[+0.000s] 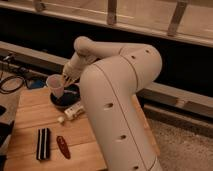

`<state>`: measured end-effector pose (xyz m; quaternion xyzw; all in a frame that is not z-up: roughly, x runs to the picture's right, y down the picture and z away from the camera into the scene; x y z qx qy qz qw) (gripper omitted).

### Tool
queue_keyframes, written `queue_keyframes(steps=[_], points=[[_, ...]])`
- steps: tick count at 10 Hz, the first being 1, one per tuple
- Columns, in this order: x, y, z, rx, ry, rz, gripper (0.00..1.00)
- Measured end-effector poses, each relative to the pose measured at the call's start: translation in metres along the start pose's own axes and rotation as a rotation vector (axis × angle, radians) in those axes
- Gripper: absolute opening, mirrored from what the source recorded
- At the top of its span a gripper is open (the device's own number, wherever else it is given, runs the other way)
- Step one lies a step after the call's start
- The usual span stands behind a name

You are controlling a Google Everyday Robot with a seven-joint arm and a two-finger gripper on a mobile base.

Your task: Place the ceramic cup in the ceramic bowl

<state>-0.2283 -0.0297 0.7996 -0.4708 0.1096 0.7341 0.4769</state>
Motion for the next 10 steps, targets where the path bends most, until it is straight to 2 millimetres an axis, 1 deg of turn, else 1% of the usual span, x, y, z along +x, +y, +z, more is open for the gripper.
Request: queue_keyframes(steps=[2,4,5,6,10], points=[[0.0014,0.0034,0.0036,0.001,0.003,-0.005,0.22],[0.0009,0.0028,0.0028,0.002,0.001,-0.005,0.44],[0.0016,0.0023,0.0045,0.003,0.002,-0.005,0.5],[0.003,0.0037,0.0067,0.003,0.004,-0.009,0.54],[0.0047,0.0047,0.0099,0.005,0.004,-0.015,0.54]])
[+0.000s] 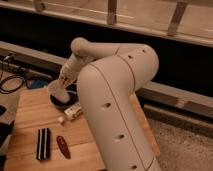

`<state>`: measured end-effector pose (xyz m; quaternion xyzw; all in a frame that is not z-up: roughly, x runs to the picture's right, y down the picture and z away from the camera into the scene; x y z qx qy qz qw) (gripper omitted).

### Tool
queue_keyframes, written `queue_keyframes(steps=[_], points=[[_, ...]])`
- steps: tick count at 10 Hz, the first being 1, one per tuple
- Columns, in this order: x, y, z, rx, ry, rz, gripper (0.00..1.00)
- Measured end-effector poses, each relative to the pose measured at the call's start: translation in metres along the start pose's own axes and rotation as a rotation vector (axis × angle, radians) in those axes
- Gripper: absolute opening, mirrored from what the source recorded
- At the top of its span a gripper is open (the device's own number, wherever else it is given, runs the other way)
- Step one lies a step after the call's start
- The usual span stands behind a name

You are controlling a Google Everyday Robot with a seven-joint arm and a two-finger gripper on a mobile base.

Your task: Place the ceramic cup in the ceramic bowl

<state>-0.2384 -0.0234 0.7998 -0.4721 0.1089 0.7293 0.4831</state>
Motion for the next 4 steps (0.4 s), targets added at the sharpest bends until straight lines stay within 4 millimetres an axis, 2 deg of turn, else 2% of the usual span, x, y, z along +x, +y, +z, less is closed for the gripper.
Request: queue_keyframes(steps=[4], points=[[0.002,0.0077,0.0031,-0.001,0.002,-0.013,0.56]])
